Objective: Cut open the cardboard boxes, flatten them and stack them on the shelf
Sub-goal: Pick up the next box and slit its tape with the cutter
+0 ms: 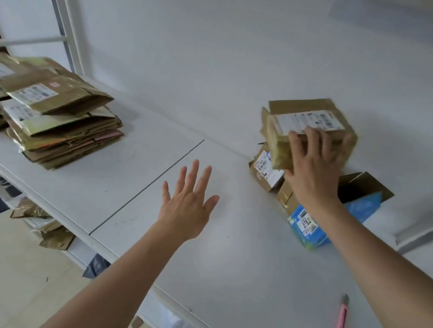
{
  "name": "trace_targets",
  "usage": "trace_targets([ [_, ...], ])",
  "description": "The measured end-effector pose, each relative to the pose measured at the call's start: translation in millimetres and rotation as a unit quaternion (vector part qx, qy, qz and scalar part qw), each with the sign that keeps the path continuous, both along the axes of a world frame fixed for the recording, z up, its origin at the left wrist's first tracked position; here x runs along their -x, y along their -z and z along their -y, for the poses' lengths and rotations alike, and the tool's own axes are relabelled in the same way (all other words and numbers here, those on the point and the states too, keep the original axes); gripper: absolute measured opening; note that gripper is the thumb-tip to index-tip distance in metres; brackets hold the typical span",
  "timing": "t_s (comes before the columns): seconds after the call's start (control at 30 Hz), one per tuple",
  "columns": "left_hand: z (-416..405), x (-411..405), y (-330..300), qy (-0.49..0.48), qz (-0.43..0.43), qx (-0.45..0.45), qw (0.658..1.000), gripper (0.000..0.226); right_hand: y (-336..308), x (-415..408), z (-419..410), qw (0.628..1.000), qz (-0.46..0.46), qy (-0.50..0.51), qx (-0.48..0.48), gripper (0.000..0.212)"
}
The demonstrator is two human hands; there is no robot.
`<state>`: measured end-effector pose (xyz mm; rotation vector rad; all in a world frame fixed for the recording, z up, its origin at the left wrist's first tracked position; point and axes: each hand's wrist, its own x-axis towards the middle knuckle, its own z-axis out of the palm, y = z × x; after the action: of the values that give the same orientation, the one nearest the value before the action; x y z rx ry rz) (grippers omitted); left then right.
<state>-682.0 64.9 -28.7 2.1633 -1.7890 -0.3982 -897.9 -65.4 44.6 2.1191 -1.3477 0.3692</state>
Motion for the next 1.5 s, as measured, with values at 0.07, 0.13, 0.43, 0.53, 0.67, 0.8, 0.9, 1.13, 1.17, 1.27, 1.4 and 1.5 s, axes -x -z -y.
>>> trace_targets([
  [0.07, -10, -3, -8, 0.001, -0.019, 0.024, 1.0, 0.073, -5, -15, -33, 0.997, 0.058, -0.045, -0.007, 0.087],
  [0.13, -23, -7, -15, 0.01, -0.043, 0.055, 0.998, 0.077, -8, -26, -72, 0.989, 0.13, -0.068, -0.021, 0.092],
  [0.43, -78, 8, -30, 0.052, -0.18, 0.085, 0.979, 0.068, -1, -10, -148, 0.928, 0.213, -0.006, -0.306, 0.092],
  [0.53, -82, 25, -27, 0.059, -0.214, 0.053, 0.974, 0.065, 23, -3, -144, 0.899, 0.196, 0.018, -0.39, 0.081],
  [0.67, -79, 44, -17, 0.066, -0.276, 0.001, 0.959, 0.067, 49, 15, -147, 0.791, 0.331, -0.019, -0.514, 0.072],
  [0.8, -74, 61, -5, 0.059, -0.29, -0.026, 0.955, 0.069, 62, 35, -161, 0.734, 0.418, -0.088, -0.529, 0.054],
  [0.9, -71, 74, 2, 0.043, -0.312, -0.038, 0.948, 0.074, 81, 76, -161, 0.795, 0.446, 0.006, -0.412, 0.034],
  [1.13, -71, 82, 3, 0.008, -0.333, -0.043, 0.942, 0.076, 133, 168, -182, 0.857, 0.075, 0.251, -0.443, 0.055],
  [1.17, -70, 83, 3, 0.003, -0.321, -0.037, 0.946, 0.076, 139, 172, -185, 0.878, 0.055, 0.223, -0.42, 0.046],
  [1.27, -64, 85, -3, 0.003, -0.244, -0.006, 0.97, 0.072, 143, 176, -184, 0.919, 0.035, 0.159, -0.359, 0.018],
  [1.4, -56, 89, -6, 0.01, -0.251, 0.037, 0.967, 0.066, 115, 159, -170, 0.92, 0.108, 0.165, -0.339, 0.009],
  [1.5, -55, 91, 2, 0.0, -0.334, 0.043, 0.942, 0.061, 82, 129, -161, 0.877, 0.425, 0.062, -0.217, 0.024],
])
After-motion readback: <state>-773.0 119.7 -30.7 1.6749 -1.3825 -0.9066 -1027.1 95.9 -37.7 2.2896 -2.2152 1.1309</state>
